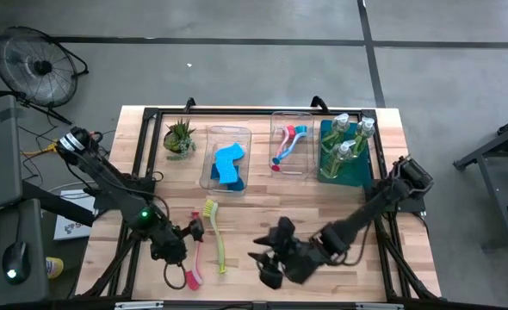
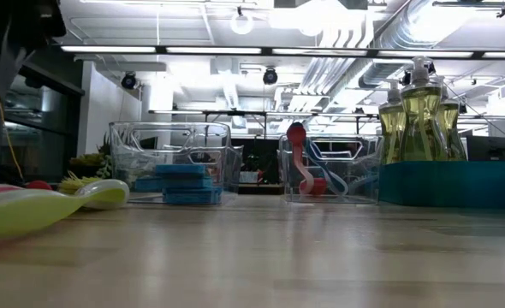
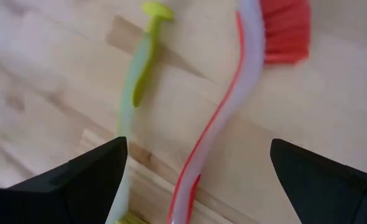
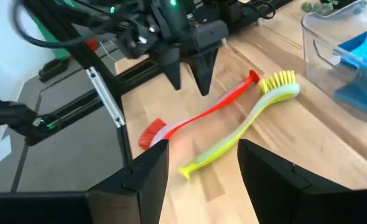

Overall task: Pick & Place Kitchen Sink Supplies
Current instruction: Put the red dishwashing brush into the right transparent bin

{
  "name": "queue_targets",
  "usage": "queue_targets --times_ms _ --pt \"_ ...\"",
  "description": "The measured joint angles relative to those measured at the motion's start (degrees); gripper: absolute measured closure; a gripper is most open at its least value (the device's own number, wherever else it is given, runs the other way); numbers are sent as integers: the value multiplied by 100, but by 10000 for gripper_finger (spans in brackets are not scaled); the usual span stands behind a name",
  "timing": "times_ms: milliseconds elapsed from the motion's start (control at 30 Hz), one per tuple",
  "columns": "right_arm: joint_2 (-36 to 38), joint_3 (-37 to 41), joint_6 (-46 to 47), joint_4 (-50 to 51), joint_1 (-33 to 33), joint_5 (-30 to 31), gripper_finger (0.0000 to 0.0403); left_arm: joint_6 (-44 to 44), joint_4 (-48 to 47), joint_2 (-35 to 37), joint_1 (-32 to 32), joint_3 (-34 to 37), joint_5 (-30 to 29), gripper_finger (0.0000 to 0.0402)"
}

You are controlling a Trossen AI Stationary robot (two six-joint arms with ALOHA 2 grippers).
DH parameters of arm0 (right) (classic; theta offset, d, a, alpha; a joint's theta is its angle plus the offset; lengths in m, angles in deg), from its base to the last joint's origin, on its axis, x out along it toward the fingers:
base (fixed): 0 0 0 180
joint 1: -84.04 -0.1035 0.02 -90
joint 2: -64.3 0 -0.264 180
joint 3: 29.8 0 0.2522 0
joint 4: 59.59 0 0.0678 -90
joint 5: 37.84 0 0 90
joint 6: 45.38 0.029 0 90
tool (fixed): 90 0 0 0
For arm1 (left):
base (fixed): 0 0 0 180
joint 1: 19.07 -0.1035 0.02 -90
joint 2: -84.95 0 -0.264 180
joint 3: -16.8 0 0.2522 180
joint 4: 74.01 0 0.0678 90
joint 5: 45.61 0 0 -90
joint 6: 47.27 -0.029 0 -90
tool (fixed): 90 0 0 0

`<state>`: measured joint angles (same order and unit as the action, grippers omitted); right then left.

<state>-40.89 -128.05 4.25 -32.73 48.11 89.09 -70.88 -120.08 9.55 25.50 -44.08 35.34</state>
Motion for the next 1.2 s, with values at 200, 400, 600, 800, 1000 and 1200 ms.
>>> queue_targets --times_ms 200,400,600,800,1000,1200 --pt "0 0 427 93 -637 676 217 -979 182 -450 5 0 123 11" --pt "0 0 607 29 -1087 1096 217 -1611 520 -990 5 2 107 11" --pt "0 0 607 -114 -1356 1204 217 -1831 661 -1348 5 2 101 11" --pt "0 0 627 -138 -1461 1303 217 -1872 715 -1486 5 2 146 12" --pt "0 0 692 -136 -1475 1307 217 -1902 750 -1580 1 -11 313 35" --pt "-2 0 692 -136 -1473 1309 217 -1899 726 -1591 1 3 422 107"
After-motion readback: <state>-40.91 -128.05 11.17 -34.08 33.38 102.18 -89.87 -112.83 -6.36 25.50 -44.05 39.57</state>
